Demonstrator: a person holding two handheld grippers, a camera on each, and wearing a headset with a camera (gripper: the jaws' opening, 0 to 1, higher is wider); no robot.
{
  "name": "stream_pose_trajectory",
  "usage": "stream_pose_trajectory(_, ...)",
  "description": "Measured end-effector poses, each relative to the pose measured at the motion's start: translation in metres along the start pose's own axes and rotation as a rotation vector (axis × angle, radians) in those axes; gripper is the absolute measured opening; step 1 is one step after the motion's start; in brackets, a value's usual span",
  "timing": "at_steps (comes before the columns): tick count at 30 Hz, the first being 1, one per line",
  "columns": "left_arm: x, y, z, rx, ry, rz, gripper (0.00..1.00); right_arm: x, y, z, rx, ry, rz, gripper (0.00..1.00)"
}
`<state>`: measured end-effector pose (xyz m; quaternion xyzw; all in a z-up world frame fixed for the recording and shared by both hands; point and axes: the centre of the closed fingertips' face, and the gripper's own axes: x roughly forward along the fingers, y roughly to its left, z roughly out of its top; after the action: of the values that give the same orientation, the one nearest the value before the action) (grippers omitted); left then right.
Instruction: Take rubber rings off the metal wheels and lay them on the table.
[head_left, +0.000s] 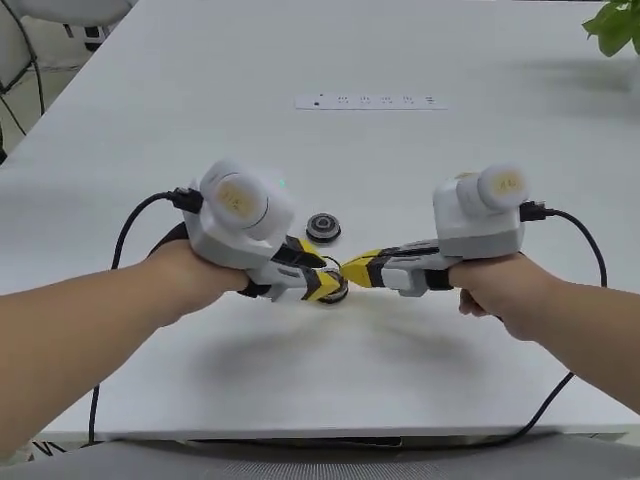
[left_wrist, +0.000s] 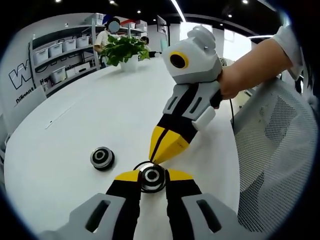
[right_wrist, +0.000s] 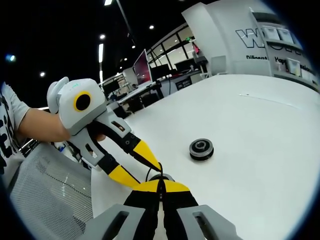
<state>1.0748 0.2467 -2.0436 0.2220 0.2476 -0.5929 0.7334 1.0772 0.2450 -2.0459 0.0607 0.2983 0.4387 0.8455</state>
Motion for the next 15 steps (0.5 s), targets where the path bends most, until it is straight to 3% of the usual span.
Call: stream_pose_trajectory(15,-0.030,-0.004,0.021,0.022,-0.082,0.008,0.30,-0.004,0.012,0.013,0.015,-0.033,0.026,0.00)
